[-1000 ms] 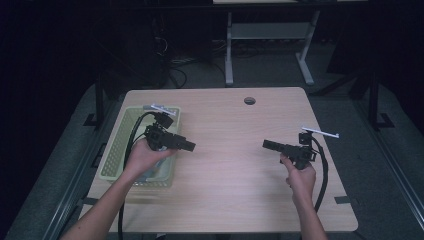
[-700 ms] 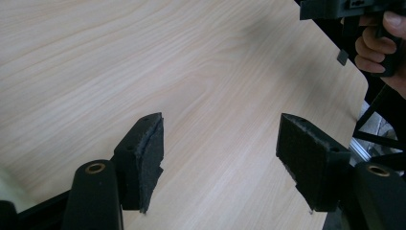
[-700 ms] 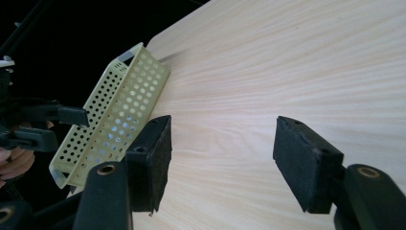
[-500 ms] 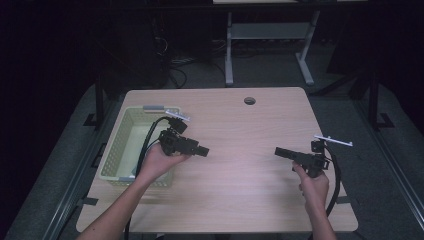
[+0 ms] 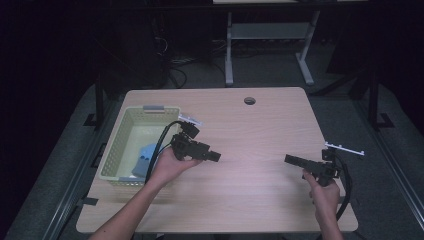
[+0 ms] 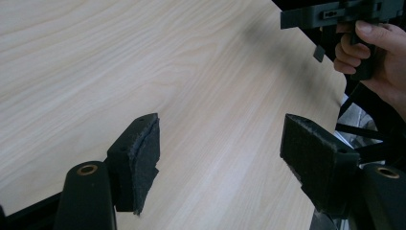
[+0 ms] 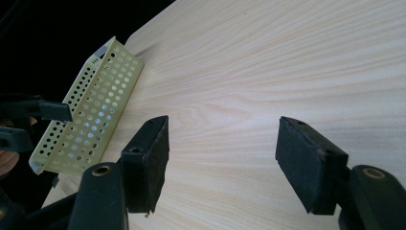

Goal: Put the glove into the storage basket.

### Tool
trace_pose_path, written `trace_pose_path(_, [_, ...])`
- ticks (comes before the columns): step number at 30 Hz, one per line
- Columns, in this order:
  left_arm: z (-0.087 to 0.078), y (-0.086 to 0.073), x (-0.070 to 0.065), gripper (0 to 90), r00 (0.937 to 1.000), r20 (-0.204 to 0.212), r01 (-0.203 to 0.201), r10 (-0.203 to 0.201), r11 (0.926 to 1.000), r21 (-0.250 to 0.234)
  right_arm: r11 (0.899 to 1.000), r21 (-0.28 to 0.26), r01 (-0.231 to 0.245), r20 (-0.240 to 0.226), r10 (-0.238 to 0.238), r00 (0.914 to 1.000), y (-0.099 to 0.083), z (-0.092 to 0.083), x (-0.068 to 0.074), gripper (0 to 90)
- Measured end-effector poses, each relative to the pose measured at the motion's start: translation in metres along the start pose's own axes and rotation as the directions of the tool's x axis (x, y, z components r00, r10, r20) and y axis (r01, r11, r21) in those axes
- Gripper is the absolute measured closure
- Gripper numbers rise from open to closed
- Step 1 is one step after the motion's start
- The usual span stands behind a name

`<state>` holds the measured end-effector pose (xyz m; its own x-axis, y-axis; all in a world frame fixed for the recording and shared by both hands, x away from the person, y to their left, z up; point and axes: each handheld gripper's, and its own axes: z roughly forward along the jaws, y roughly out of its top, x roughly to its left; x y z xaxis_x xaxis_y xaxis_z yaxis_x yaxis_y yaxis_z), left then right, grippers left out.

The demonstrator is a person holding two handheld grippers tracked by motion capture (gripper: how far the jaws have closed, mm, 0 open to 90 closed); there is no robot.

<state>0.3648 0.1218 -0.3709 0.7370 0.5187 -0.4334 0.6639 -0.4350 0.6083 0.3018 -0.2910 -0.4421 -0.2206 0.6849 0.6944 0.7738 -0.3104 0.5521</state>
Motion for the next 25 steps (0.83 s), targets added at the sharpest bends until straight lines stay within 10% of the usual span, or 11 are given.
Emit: trace_pose_path(25, [0.045,-0.022,-0.018,28.1,0.9983,0.056,-0.019,0.018,0.9998,0.012,0.999,0.037,0.015,0.006,-0.015,0.9999,-0.028,-0.018,-0.018,31.7])
